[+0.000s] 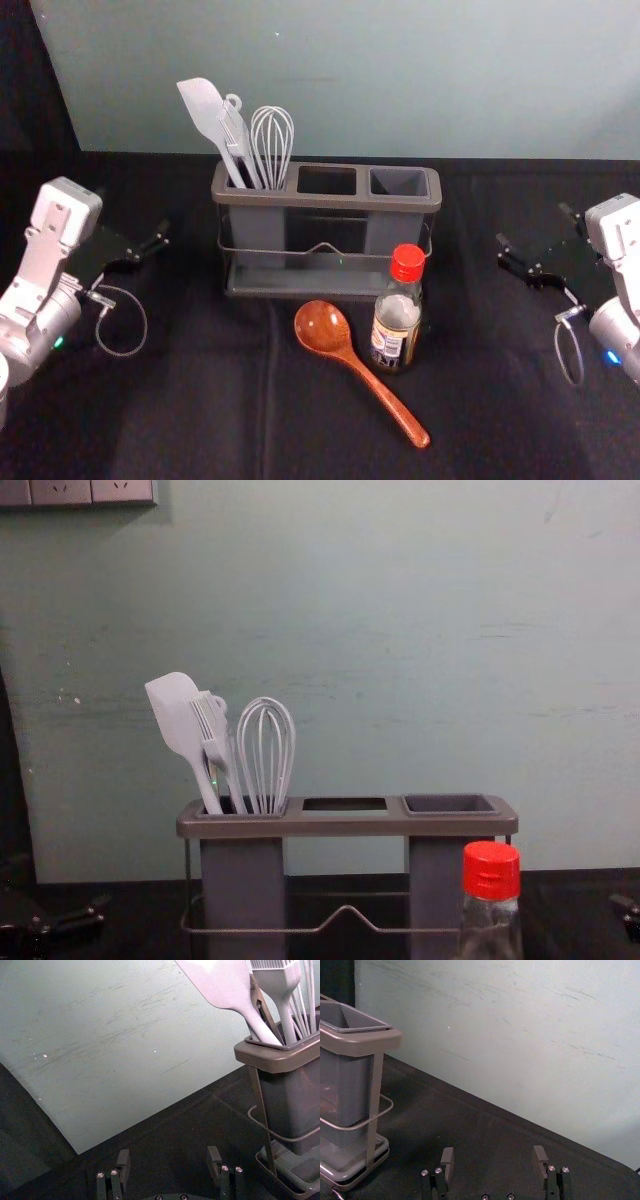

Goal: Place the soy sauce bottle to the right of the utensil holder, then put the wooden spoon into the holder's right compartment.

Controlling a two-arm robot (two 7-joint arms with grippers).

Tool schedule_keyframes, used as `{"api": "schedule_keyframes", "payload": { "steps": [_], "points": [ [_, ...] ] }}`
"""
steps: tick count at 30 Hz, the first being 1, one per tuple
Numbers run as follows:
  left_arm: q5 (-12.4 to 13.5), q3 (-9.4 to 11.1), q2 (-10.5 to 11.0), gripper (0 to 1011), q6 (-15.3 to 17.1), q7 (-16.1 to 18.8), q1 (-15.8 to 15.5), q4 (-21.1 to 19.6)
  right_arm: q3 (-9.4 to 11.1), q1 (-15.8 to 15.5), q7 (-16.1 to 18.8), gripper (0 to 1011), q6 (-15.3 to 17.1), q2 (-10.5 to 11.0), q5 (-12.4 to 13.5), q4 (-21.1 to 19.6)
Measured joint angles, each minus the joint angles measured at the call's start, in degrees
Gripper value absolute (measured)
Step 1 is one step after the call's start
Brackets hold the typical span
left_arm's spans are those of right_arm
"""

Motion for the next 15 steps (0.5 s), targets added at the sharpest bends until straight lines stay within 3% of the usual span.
{"api": "schedule_keyframes", "payload": {
  "steps": [15],
  "points": [
    [0.00, 0.00, 0.00, 1005, 0.00, 0.00, 0.00, 0.00, 0.00, 0.00, 0.00, 1003, 0.00, 0.00, 0.00, 0.00]
  ]
}}
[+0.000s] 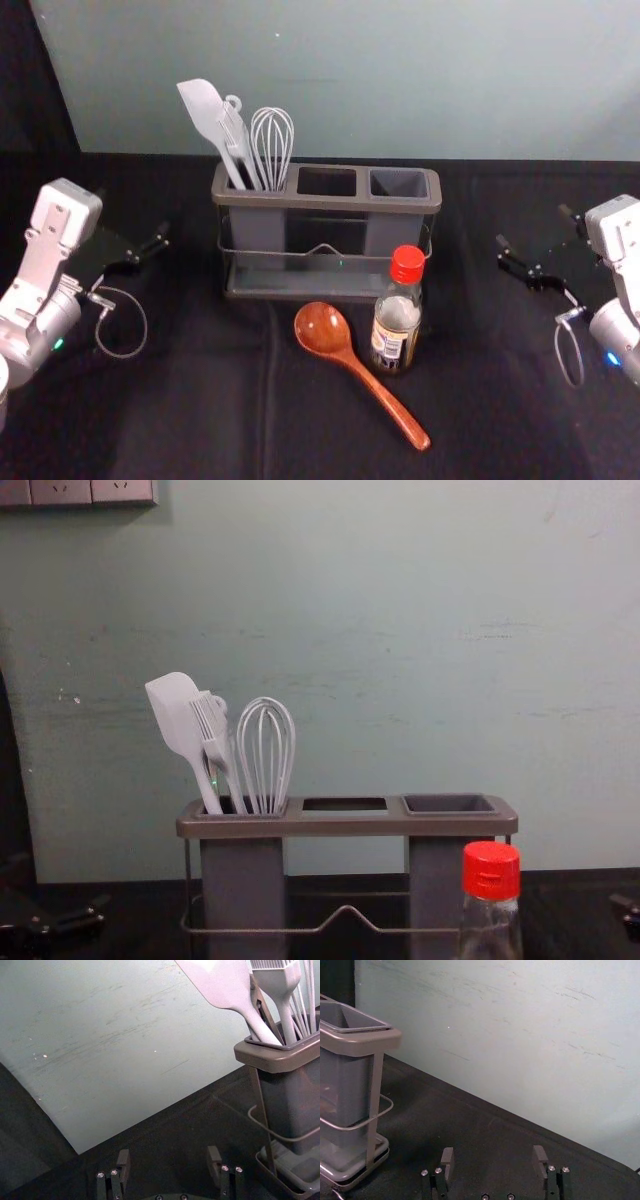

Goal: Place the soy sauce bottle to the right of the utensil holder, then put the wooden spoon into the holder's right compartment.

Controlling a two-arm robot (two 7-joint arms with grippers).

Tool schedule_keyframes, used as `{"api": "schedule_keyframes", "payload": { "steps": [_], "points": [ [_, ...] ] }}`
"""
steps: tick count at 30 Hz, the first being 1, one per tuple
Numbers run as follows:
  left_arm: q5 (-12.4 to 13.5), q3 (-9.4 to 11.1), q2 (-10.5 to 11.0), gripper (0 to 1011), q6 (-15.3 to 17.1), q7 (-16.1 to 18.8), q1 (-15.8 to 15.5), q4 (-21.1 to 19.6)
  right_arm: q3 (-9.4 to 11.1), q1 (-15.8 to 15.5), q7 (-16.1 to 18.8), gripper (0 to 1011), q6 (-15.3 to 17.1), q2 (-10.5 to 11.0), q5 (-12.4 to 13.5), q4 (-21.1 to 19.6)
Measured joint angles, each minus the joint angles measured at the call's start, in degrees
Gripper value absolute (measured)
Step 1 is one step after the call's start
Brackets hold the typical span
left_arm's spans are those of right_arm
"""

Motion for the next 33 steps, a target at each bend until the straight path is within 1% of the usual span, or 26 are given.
{"api": "schedule_keyframes", "payload": {
  "steps": [24, 29, 33],
  "points": [
    [0.00, 0.00, 0.00, 1005, 0.00, 0.00, 0.00, 0.00, 0.01, 0.00, 0.01, 1003, 0.00, 0.00, -0.01, 0.00],
    [0.00, 0.00, 0.00, 1005, 0.00, 0.00, 0.00, 0.00, 1.03, -1.00, 0.62, 1003, -1.05, 0.21, -0.12, -1.72],
    [0.00, 0.00, 0.00, 1005, 0.00, 0.00, 0.00, 0.00, 2.40, -2.60, 0.97, 1003, -1.53, 0.78, 0.22, -4.39]
  ]
}}
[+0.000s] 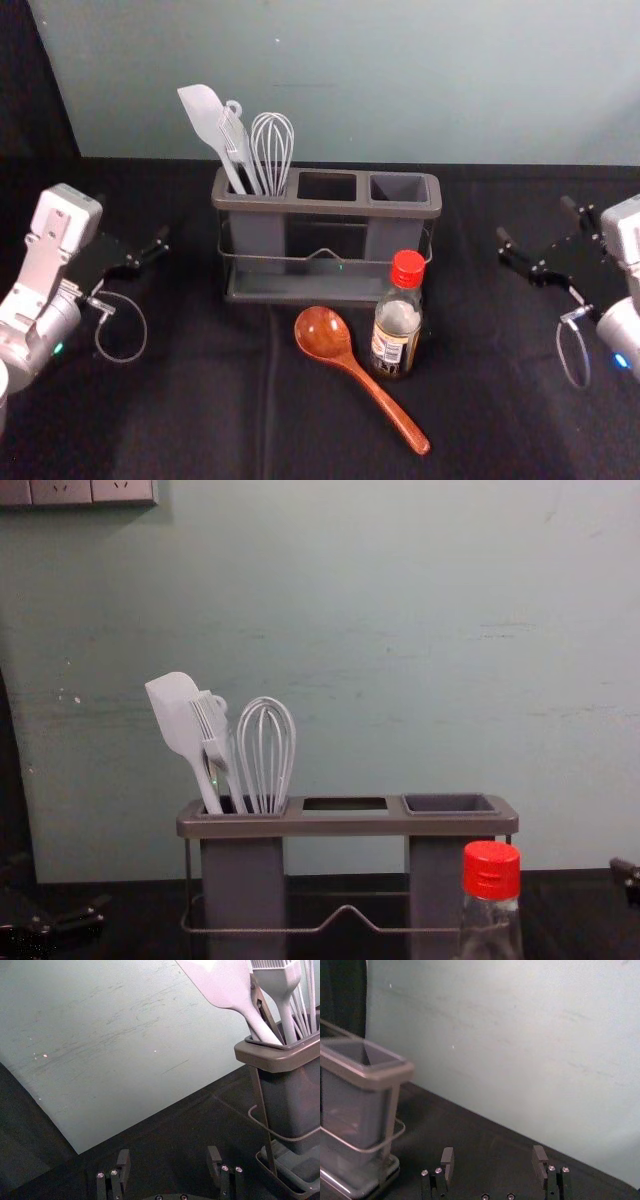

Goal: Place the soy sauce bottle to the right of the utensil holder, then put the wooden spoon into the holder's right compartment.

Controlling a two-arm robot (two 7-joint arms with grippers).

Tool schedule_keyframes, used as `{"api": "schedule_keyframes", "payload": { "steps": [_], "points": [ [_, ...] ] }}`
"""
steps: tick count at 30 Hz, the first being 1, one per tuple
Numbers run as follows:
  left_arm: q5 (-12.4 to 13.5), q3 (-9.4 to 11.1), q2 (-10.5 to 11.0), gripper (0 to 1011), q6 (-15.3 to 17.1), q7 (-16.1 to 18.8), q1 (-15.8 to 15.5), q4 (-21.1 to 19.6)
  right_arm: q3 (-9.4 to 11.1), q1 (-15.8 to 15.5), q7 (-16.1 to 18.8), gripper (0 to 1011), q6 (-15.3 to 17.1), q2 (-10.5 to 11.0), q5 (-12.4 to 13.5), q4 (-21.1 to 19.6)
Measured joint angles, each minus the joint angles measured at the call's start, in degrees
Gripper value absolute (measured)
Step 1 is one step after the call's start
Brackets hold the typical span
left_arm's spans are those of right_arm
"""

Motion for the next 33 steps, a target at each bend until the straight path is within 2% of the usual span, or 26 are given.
{"api": "schedule_keyframes", "payload": {
  "steps": [6, 9, 15, 16, 18, 19, 21, 22, 26, 27, 28, 33],
  "points": [
    [0.00, 0.00, 0.00, 1005, 0.00, 0.00, 0.00, 0.00, 3.11, -3.96, 0.71, 1002, -0.52, 1.61, 2.16, -5.51],
    [0.01, 0.00, 0.00, 1005, 0.00, 0.00, 0.00, 0.00, 5.00, -6.60, 1.68, 1003, -0.69, 2.63, 4.22, -8.40],
    [0.00, 0.00, 0.00, 1005, 0.00, 0.00, 0.00, 0.00, 8.48, -12.27, 5.90, 1002, -0.87, 4.94, 10.28, -13.29],
    [0.00, 0.00, 0.00, 1005, 0.00, 0.00, 0.00, 0.00, 9.33, -13.54, 7.57, 1003, -0.94, 5.49, 12.27, -14.22],
    [0.00, 0.00, 0.00, 1005, 0.00, 0.00, 0.00, 0.00, 10.07, -14.67, 9.55, 1002, -1.07, 6.09, 14.27, -14.98],
    [0.00, 0.00, 0.00, 1005, 0.00, 0.00, 0.00, 0.00, 10.67, -15.60, 11.83, 1003, -1.14, 6.85, 16.10, -15.58],
    [0.00, 0.00, 0.00, 1005, 0.00, 0.00, 0.00, 0.00, 11.16, -16.32, 14.13, 1003, -1.16, 7.71, 17.66, -16.10],
    [0.00, 0.00, 0.00, 1005, 0.00, 0.00, 0.00, 0.00, 11.43, -16.75, 16.39, 1003, -1.16, 8.45, 18.85, -16.43],
    [0.00, 0.00, 0.00, 1005, 0.00, 0.00, 0.00, 0.00, 11.52, -16.87, 20.15, 1003, -0.69, 9.56, 20.20, -16.73],
    [0.00, 0.00, 0.00, 1005, 0.00, 0.00, 0.00, 0.00, 11.06, -16.30, 22.85, 1003, 0.00, 10.08, 20.60, -16.62],
    [0.00, 0.00, 0.00, 1005, 0.00, 0.00, 0.00, 0.00, 11.06, -16.30, 22.85, 1003, 0.00, 10.08, 20.60, -16.62],
    [0.00, 0.00, 0.00, 1005, 0.00, 0.00, 0.00, 0.00, 9.04, -13.69, 28.09, 1003, 2.03, 10.10, 20.66, -15.37]
  ]
}}
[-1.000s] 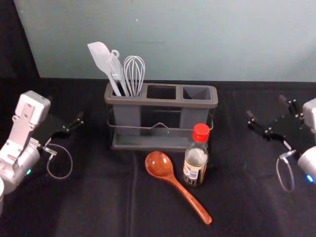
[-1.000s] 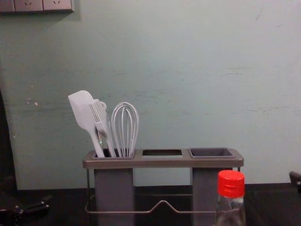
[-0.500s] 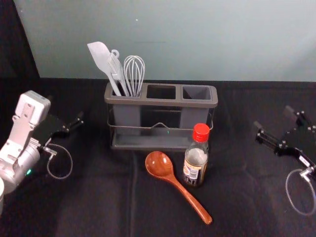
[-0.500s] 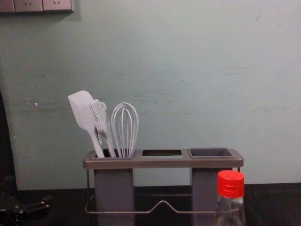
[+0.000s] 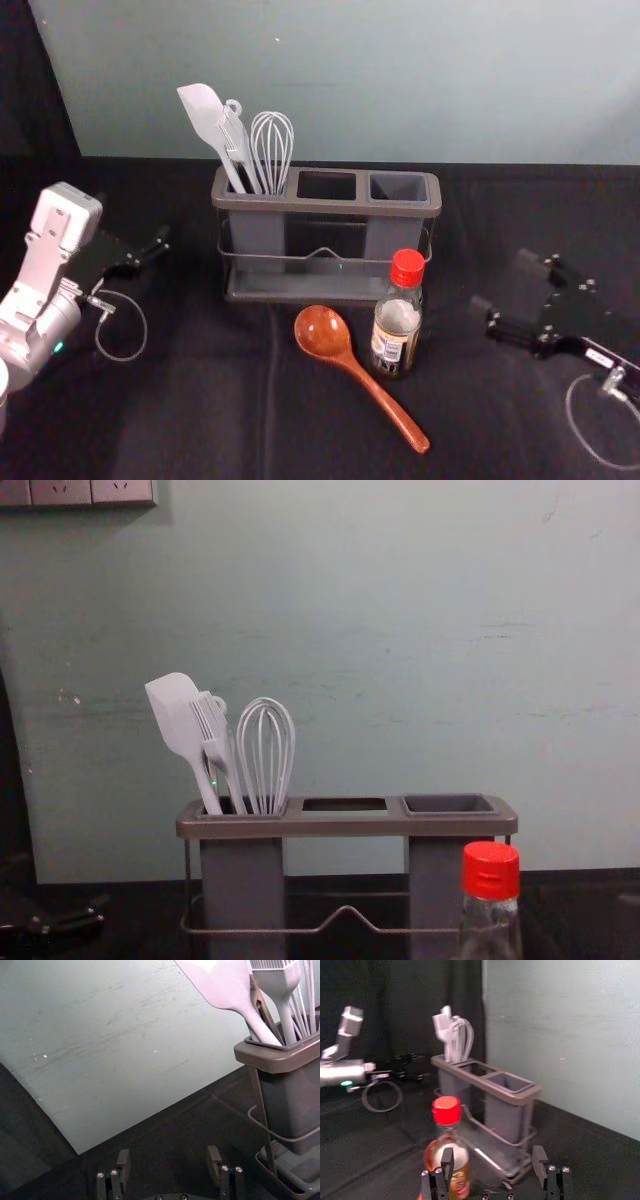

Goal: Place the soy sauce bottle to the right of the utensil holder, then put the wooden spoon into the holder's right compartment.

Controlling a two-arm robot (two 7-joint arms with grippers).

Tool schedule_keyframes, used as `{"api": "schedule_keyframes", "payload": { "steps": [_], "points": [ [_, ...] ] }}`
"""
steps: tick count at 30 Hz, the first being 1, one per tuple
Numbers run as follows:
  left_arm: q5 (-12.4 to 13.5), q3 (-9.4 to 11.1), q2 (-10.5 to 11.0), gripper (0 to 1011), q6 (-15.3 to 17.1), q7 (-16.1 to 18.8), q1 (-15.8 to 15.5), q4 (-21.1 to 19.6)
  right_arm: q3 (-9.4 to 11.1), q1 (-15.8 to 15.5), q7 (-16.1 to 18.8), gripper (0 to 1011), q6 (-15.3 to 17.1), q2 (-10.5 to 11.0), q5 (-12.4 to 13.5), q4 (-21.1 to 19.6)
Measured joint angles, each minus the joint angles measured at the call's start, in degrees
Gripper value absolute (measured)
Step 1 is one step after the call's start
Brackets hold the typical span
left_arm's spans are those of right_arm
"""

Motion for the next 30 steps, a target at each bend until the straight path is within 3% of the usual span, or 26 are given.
{"api": "schedule_keyframes", "payload": {
  "steps": [11, 19, 30],
  "points": [
    [0.00, 0.00, 0.00, 1005, 0.00, 0.00, 0.00, 0.00, -4.12, 6.13, 10.02, 1003, 0.86, -2.25, -0.75, 3.03],
    [0.00, 0.00, 0.00, 1005, 0.00, 0.00, 0.00, 0.00, -6.10, 9.13, 12.14, 1003, 0.90, -3.80, -1.33, 4.59],
    [0.00, 0.00, 0.00, 1005, 0.00, 0.00, 0.00, 0.00, -8.26, 12.99, 12.49, 1003, 0.74, -6.48, -2.57, 7.96]
  ]
}}
